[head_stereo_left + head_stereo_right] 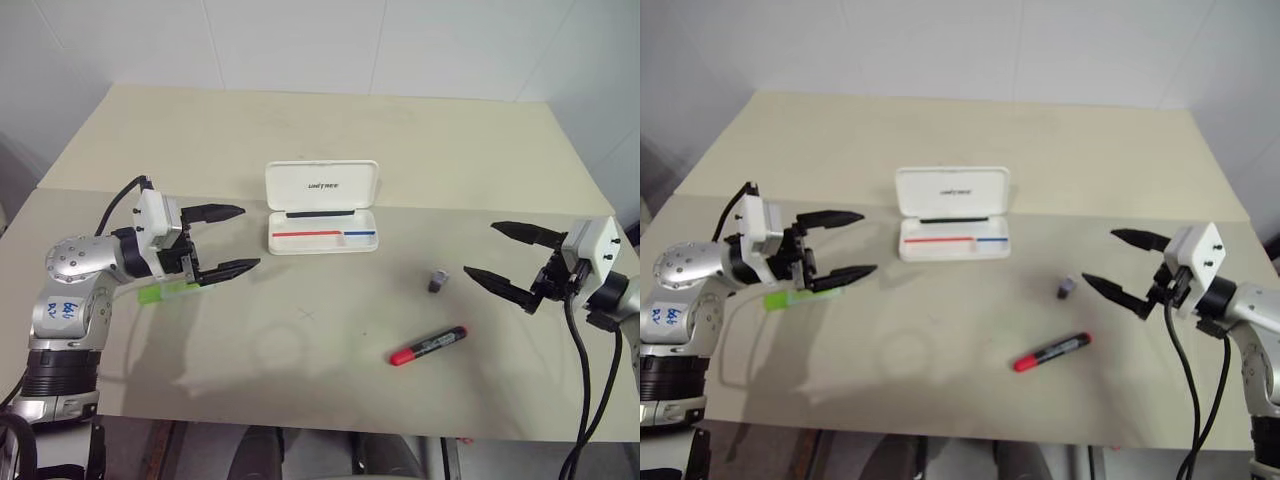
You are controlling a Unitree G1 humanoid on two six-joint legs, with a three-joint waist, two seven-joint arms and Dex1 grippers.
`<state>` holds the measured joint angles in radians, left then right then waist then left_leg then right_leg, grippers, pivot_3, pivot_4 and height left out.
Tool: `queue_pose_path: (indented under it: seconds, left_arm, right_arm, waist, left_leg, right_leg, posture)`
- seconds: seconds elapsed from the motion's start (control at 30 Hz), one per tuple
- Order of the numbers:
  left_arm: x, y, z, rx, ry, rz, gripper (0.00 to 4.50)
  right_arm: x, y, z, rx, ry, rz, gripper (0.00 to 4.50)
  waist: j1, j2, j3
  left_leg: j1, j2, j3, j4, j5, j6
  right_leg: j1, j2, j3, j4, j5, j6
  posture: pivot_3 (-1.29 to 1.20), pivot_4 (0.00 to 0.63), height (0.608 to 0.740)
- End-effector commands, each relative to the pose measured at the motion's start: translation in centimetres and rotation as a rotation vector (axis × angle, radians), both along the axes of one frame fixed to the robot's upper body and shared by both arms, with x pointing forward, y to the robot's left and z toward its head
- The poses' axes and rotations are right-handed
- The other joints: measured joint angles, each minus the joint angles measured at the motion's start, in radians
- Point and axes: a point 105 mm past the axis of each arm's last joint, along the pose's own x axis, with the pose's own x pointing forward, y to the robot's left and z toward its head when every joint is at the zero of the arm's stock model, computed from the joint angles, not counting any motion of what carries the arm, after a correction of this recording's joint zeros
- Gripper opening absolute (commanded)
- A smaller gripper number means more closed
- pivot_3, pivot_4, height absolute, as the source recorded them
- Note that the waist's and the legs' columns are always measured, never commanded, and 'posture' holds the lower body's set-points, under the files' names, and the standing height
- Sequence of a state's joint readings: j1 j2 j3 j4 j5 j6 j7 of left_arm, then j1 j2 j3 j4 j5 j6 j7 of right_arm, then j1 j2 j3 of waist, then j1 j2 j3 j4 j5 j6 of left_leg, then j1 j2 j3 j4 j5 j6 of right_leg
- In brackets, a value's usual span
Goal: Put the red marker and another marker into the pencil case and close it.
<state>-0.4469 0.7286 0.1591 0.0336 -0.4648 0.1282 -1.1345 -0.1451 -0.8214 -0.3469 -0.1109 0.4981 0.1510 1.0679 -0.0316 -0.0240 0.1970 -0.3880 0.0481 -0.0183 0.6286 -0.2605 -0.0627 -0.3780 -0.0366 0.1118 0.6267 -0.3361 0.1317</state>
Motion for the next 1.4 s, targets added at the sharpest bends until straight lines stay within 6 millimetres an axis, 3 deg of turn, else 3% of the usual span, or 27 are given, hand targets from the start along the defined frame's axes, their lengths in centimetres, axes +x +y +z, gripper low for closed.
queue_pose_path:
  seconds: [0.03,0.13,0.27,0.5,0.6,0.77,1.07,1.4]
  left_arm:
    - [-0.4,0.8,1.2,0.017,-0.056,0.019,4.45]
    - [-0.6,0.4,0.9,-0.007,-0.056,0.027,4.45]
    - [-0.8,0.0,0.7,0.003,-0.050,0.002,4.45]
    - [-0.8,0.1,0.4,0.000,-0.049,0.001,4.45]
    - [-1.3,0.0,0.4,-0.009,-0.039,-0.016,3.87]
    - [-0.5,0.3,0.4,0.014,-0.047,0.020,2.31]
    - [2.5,-1.6,-1.1,0.150,0.017,-0.026,2.31]
    - [6.5,-3.2,-2.0,0.348,0.064,-0.062,2.31]
  right_arm:
    - [0.0,0.8,1.0,0.008,-0.038,0.043,4.50]
    - [0.3,1.5,0.3,0.008,-0.009,0.075,4.50]
    - [1.1,3.1,2.0,0.028,-0.034,0.139,4.50]
    - [1.5,5.6,2.5,0.028,-0.062,0.237,4.50]
    - [1.3,7.1,3.3,0.053,-0.097,0.289,4.50]
    - [1.4,8.3,4.1,0.054,-0.119,0.331,4.50]
    - [-0.2,9.9,3.9,0.060,-0.111,0.388,4.50]
    - [-1.4,11.0,5.0,0.054,-0.133,0.454,4.50]
  waist:
    - [-0.001,0.000,0.000]
    - [-0.003,0.000,0.000]
    - [-0.003,0.000,0.000]
    - [0.000,0.000,0.000]
    - [0.000,0.000,0.000]
    - [0.000,0.000,0.000]
    - [0.004,0.000,0.001]
    - [0.003,0.000,0.001]
  left_leg:
    - [0.000,0.000,0.000,0.000,0.000,0.000]
    - [0.001,0.000,0.000,0.000,0.000,0.000]
    - [0.000,0.000,0.001,0.001,0.000,0.000]
    - [0.000,0.000,0.001,0.000,0.000,0.000]
    - [-0.001,0.000,0.001,0.000,0.000,0.000]
    - [-0.001,0.001,0.001,0.000,0.000,0.000]
    - [-0.002,0.000,0.001,0.000,0.000,0.000]
    - [-0.005,0.000,0.002,0.001,0.000,0.000]
  right_leg:
    - [0.000,0.000,0.000,0.000,0.000,0.000]
    - [0.000,0.000,0.000,0.000,0.000,0.000]
    - [0.000,0.000,0.001,0.001,0.000,0.001]
    - [-0.001,0.000,0.000,0.000,0.000,0.001]
    - [-0.001,0.000,0.001,0.000,0.000,0.001]
    - [-0.003,0.000,0.001,0.001,0.000,0.001]
    - [-0.003,-0.001,0.000,0.001,0.000,0.001]
    - [-0.008,0.001,0.001,0.003,0.000,0.001]
  posture:
    - [0.00,0.150,0.740]
    - [0.00,0.150,0.740]
    - [0.00,0.150,0.740]
    - [0.00,0.150,0.740]
    - [0.00,0.150,0.740]
    - [0.00,0.150,0.740]
    - [0.00,0.150,0.740]
    - [0.00,0.150,0.740]
